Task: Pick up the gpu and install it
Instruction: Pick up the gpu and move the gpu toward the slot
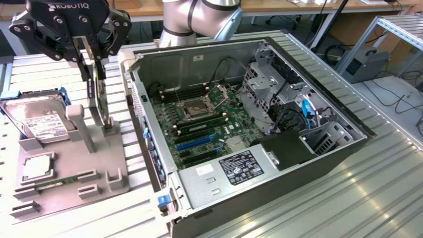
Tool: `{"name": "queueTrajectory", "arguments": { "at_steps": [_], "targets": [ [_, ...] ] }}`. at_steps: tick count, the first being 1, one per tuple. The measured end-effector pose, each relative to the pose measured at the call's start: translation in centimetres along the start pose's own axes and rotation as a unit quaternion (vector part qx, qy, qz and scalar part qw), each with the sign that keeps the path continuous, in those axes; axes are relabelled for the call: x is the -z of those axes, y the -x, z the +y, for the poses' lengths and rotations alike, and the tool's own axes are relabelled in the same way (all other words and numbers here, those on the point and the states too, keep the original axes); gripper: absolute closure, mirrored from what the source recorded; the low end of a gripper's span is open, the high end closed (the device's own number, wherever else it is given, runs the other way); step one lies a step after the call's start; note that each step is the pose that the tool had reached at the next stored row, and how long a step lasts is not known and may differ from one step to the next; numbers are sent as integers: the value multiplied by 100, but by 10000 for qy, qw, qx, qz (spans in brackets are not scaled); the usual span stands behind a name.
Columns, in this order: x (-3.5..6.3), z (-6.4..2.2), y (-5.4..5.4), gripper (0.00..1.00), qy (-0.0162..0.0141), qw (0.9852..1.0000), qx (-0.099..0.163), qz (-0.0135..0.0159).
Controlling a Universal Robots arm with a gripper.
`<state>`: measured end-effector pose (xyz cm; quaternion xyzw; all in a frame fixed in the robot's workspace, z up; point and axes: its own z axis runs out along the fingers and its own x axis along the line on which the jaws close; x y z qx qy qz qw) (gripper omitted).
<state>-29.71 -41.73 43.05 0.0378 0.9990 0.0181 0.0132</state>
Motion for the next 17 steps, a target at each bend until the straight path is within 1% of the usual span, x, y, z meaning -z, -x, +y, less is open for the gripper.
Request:
{"name": "queueTrajectory", "arguments": {
  "at_steps": [17],
  "targets": [
    [-1,3,43,73,-3,10000,0,0]
  ]
}}
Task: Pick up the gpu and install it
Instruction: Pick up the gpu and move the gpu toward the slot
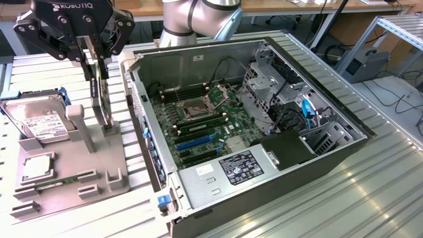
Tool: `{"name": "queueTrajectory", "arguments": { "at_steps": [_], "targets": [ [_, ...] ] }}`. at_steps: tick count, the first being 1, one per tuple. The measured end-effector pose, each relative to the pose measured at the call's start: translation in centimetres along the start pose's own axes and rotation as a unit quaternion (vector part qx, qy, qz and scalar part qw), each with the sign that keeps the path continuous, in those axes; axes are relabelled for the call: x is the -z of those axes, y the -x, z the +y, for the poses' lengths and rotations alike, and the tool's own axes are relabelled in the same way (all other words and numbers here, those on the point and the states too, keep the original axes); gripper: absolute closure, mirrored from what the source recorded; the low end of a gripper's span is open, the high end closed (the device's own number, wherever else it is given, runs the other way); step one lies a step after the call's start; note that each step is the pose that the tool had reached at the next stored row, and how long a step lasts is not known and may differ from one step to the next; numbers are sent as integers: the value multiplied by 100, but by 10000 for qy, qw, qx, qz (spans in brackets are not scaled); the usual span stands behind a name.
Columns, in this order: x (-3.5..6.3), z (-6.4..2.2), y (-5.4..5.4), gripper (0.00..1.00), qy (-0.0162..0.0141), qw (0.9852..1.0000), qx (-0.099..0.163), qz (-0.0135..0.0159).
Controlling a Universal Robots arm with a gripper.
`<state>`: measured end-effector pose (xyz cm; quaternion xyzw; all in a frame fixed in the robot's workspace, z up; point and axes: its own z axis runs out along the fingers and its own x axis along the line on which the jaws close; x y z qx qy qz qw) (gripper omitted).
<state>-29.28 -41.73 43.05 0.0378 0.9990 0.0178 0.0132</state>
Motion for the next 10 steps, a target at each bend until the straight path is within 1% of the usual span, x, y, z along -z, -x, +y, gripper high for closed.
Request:
{"name": "queueTrajectory", "arguments": {
  "at_steps": [10],
  "targets": [
    [0,2,21,73,-2,10000,0,0]
  ]
}}
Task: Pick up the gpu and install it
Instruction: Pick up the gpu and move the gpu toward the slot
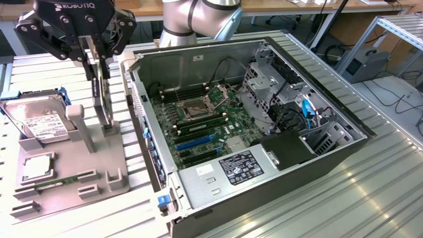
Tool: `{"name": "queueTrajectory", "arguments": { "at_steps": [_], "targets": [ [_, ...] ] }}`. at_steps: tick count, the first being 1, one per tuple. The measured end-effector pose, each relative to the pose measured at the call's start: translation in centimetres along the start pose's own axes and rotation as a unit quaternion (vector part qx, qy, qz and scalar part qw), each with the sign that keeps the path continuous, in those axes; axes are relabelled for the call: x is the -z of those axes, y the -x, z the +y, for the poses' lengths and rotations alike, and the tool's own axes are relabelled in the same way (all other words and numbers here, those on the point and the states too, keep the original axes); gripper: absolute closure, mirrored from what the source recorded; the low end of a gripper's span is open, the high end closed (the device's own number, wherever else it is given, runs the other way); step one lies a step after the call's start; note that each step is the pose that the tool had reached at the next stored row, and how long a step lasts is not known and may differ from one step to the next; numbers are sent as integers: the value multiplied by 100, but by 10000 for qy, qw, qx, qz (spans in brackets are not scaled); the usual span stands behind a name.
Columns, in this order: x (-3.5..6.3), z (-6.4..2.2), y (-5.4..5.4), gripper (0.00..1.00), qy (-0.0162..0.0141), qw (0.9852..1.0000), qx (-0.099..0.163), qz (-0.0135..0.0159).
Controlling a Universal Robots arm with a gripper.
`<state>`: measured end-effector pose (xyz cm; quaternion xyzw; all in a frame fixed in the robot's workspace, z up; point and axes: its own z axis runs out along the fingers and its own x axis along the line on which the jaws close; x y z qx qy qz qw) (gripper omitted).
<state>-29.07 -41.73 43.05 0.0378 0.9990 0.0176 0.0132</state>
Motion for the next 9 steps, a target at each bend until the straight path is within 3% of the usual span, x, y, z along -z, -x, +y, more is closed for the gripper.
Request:
{"name": "queueTrajectory", "arguments": {
  "at_steps": [9],
  "targets": [
    [-1,2,23,73,-1,10000,0,0]
  ]
}}
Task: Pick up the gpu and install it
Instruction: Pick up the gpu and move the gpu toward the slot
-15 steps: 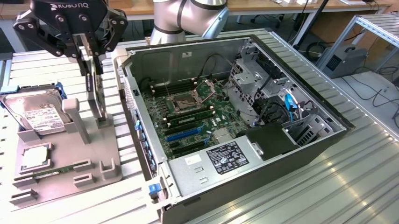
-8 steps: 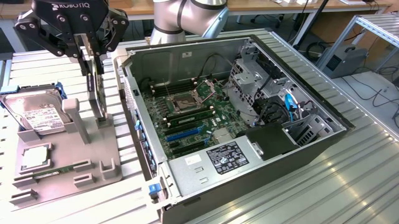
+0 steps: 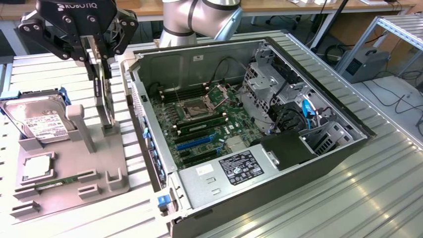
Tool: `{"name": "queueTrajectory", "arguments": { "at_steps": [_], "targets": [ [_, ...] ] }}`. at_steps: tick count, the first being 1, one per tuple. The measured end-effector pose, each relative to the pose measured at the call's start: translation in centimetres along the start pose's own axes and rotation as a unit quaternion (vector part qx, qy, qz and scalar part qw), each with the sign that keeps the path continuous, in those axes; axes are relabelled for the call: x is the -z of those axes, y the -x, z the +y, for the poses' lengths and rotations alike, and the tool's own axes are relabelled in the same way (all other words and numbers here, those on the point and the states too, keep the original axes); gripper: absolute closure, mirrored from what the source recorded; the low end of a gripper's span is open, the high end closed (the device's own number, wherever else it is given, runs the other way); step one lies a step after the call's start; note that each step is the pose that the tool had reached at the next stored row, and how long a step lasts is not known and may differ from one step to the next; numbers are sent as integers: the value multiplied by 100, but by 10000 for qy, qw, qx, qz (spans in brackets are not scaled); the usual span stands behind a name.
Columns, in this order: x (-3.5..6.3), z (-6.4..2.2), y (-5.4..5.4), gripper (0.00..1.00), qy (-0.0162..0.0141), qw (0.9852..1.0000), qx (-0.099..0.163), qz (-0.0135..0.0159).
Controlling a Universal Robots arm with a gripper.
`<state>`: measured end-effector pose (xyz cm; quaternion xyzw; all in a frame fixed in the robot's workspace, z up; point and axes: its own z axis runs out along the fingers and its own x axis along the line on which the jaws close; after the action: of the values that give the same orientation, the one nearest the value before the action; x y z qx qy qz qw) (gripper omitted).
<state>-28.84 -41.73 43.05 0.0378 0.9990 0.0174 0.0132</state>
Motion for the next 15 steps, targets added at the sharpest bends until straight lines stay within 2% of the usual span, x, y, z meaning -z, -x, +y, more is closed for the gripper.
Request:
{"name": "queueTrajectory", "arguments": {
  "at_steps": [15],
  "targets": [
    [-3,6,74,73,-7,10000,0,0]
  ]
}}
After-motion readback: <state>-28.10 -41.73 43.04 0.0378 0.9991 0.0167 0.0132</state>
